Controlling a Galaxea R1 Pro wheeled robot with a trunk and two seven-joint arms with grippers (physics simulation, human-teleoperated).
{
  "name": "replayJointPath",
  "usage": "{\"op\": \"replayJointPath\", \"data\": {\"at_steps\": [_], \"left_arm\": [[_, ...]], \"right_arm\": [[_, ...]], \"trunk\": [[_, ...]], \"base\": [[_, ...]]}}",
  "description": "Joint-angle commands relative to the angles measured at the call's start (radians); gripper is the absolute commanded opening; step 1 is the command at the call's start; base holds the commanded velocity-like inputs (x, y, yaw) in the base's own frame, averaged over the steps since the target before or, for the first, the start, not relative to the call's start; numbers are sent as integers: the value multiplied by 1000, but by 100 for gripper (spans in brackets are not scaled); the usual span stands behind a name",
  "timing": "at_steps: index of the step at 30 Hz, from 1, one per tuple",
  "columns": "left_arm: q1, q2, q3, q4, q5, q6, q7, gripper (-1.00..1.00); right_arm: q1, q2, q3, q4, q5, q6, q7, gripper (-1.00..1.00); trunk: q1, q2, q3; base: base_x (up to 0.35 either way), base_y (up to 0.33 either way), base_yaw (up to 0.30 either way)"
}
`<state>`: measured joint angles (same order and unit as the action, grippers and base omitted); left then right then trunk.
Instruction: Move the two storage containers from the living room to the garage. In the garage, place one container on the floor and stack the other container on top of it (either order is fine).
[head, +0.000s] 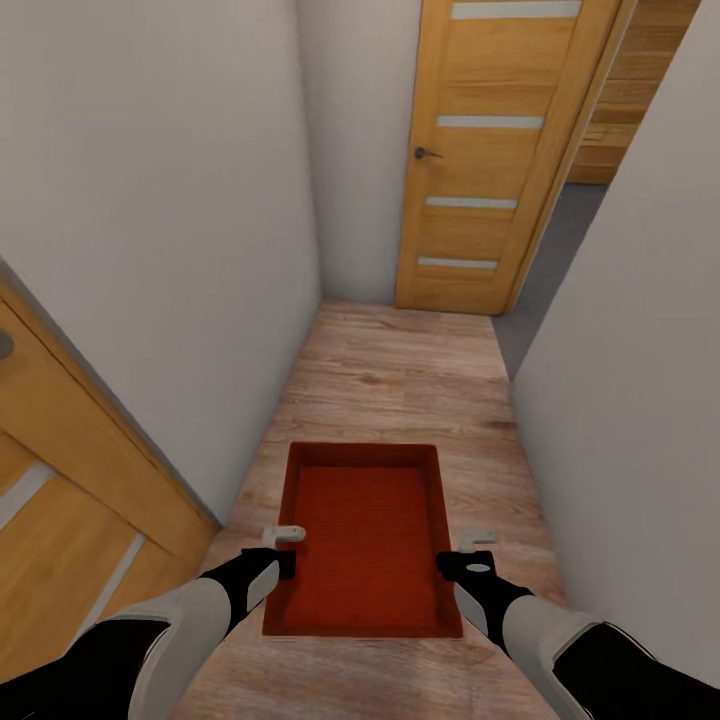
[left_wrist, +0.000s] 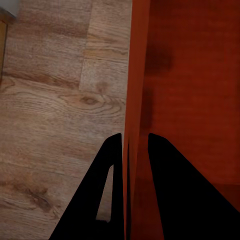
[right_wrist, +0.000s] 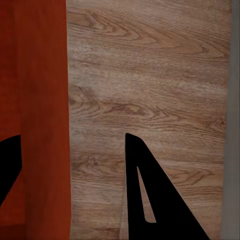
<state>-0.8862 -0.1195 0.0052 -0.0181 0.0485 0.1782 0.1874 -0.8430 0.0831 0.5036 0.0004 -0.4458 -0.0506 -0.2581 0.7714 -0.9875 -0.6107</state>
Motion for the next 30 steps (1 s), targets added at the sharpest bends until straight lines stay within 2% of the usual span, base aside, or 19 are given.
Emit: {"op": "replayJointPath", "data": {"at_steps": [1,19,30], "left_arm": [[0,0,-13,-2,2,6,6,-100],[0,0,-13,-2,2,6,6,-100],[0,0,-13,-2,2,6,6,-100]], "right_arm": [[-1,0,7,1,-11,-5,-4,-100],[-1,0,7,1,-11,-4,-4,-100],[-1,4,7,1,-11,-3,-6,-100]], "trunk": [[1,0,-1],[1,0,-1],[1,0,-1]], "base": [[322,0,0],[322,0,-4],[322,0,-208]]}}
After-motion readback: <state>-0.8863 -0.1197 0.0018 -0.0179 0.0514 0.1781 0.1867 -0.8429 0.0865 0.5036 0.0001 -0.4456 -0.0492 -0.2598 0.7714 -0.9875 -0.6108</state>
